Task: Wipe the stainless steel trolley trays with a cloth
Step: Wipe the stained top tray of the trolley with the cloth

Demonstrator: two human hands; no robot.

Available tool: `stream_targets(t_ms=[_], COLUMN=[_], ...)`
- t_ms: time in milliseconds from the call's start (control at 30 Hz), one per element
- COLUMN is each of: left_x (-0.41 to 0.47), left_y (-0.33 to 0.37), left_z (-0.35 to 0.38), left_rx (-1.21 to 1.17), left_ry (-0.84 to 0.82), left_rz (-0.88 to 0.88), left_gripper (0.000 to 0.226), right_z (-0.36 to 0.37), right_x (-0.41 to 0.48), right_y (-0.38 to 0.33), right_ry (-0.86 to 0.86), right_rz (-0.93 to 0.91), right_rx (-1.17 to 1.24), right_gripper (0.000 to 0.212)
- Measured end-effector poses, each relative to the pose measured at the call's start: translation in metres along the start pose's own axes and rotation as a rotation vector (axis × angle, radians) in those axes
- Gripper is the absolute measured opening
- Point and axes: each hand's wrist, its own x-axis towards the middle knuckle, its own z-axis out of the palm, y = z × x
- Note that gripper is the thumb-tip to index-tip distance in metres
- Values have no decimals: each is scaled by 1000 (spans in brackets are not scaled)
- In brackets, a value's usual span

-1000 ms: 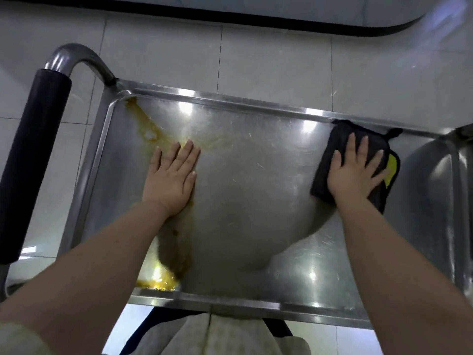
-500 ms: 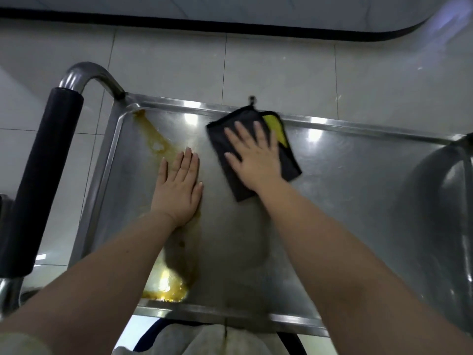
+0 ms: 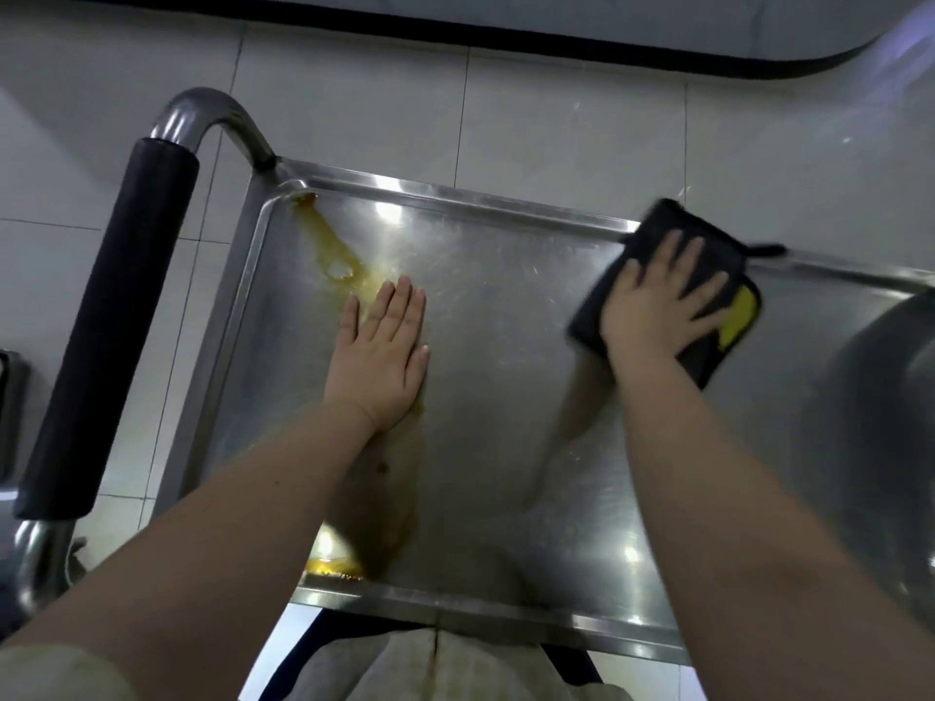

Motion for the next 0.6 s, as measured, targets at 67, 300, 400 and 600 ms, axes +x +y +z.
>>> stream_targets(t_ms=[67,300,400,600], left_x=[-1,-13,-10,68], left_y=[0,-8,-2,50], left_z=[-1,-12,-21,-30], left_rx=[-34,-225,-317,-162], left_ry=[22,101,149,-47], left_rz=[2,39,29,-156], left_gripper=[67,63,60,64], right_z=[16,34,16,23], right_x=[-38,-108,-75,-60], right_y=[-52,-120,-80,-11], right_ry=[-6,-202,-113,-102], right_rz=[-249,-1041,-796,-502], right_rx=[-59,-162,60,-106], right_gripper=[62,58,52,54])
